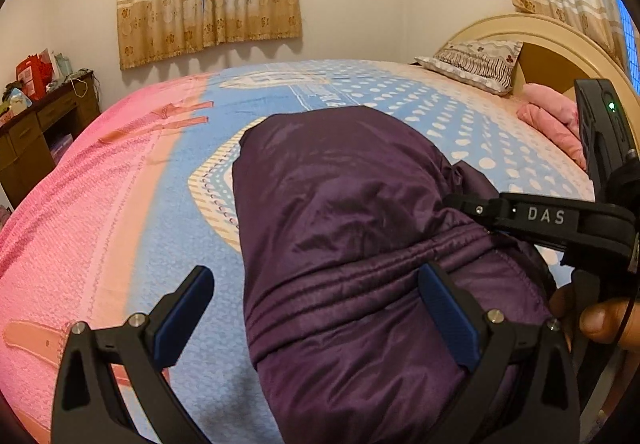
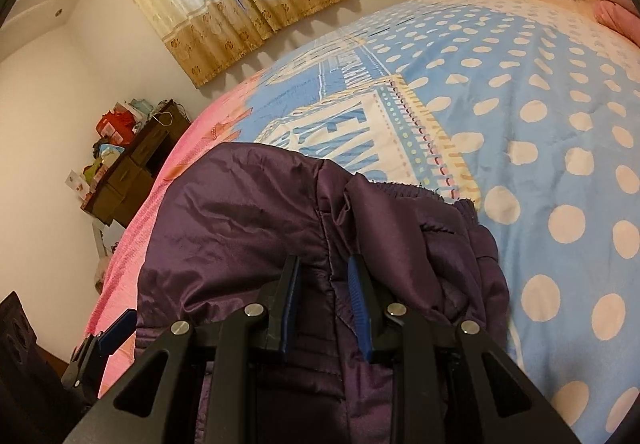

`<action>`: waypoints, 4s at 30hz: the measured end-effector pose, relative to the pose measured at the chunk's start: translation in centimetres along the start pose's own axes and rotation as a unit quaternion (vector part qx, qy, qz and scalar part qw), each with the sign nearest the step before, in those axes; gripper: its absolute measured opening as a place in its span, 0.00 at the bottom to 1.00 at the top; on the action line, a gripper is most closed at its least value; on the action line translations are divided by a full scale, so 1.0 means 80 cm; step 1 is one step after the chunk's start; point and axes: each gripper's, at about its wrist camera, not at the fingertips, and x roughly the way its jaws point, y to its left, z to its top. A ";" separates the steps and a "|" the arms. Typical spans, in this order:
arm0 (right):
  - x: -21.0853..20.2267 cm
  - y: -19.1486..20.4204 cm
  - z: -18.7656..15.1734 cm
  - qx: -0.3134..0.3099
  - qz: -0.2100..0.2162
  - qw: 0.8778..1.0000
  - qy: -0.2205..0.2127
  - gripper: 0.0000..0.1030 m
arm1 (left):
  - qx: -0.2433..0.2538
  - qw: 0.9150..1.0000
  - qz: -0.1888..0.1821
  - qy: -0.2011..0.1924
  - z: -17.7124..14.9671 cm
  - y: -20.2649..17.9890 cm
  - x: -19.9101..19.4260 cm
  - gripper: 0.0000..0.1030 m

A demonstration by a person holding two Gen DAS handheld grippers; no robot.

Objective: Fold large clothes

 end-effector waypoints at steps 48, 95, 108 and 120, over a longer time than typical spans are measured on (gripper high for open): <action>-0.064 -0.031 -0.072 0.066 0.254 0.959 0.105 0.59 | -0.162 0.956 -0.240 0.050 -0.046 0.084 -0.026 0.93; 0.113 0.441 -0.240 -0.168 0.328 0.881 0.296 0.66 | -0.316 0.947 0.051 0.015 -0.193 0.395 -0.201 1.00; 0.087 0.466 -0.239 -0.208 0.261 0.904 0.266 0.77 | -0.228 0.962 0.152 -0.005 -0.197 0.357 -0.247 1.00; 0.039 0.457 -0.235 -0.196 0.250 0.923 0.215 0.86 | -0.196 0.958 0.209 -0.008 -0.194 0.346 -0.267 1.00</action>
